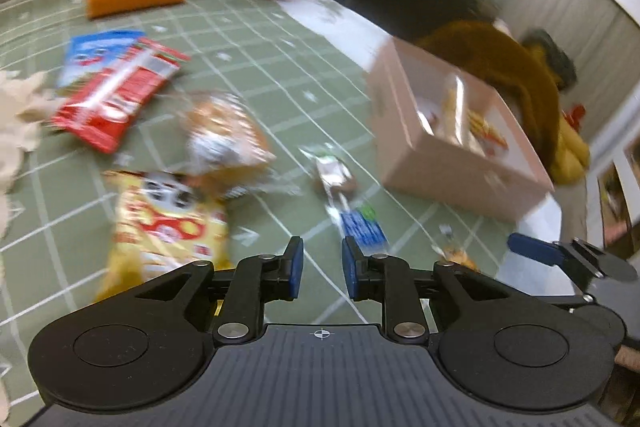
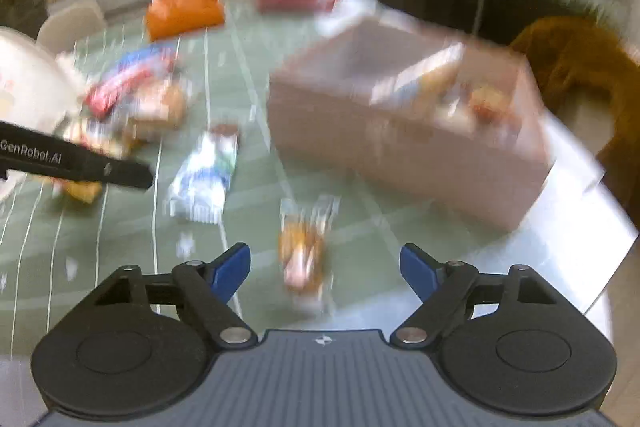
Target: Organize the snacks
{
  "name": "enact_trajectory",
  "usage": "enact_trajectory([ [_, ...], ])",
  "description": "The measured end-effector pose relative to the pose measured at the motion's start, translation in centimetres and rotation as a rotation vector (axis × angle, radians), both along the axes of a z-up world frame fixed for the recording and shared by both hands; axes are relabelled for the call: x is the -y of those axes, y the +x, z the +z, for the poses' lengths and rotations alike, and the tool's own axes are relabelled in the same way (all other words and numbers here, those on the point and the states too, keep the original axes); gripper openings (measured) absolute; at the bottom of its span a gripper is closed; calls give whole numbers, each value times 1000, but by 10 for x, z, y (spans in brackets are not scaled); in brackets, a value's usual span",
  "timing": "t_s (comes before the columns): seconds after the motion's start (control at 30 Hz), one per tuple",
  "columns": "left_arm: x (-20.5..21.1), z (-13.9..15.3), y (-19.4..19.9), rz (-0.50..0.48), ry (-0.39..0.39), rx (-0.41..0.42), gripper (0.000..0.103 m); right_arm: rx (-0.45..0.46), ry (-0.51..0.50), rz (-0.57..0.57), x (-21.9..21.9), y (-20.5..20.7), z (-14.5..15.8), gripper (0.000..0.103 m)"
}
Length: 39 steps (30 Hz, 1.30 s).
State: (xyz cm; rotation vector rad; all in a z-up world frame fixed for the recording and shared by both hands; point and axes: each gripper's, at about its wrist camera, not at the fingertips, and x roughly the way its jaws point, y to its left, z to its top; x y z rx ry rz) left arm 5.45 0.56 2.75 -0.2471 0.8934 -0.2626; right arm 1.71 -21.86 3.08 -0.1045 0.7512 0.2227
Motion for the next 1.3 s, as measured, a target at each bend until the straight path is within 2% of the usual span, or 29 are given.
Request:
enact_trajectory([
  [0.07, -6, 4, 2, 24, -9, -13, 25, 39, 12, 9, -10, 6, 7, 81],
  [0.13, -8, 7, 3, 34, 1, -17, 25, 7, 58, 52, -22, 21, 10, 70],
  [0.27, -12, 9, 6, 56, 9, -26, 25, -23, 78, 132, -55, 43, 6, 65],
  [0.37, -11, 11, 8, 53, 9, -23, 25, -57, 39, 163, -76, 56, -7, 53],
  [0.4, -11, 11, 10, 50, 10, -23, 25, -70, 32, 171, -80, 58, -10, 42],
  [0.63, -5, 8, 12, 17, 9, -45, 25, -92, -18, 203, -81, 39, -9, 40],
  [0.87, 10, -5, 10, -34, -40, -96, 25, -130, 21, 224, -65, -5, -7, 42],
  [1.0, 31, -7, 10, -77, -21, -96, 25, -116, 3, 228, -63, -14, -6, 46],
  [1.1, 50, -7, 13, -96, 39, -90, 28, -63, -53, 210, -56, -18, 1, 54],
  [1.17, 60, -10, 16, -101, 70, -93, 28, -28, -74, 177, -44, -20, 6, 54],
  [1.3, 72, -16, 19, -98, 97, -100, 34, -17, -90, 119, -20, -16, 8, 55],
])
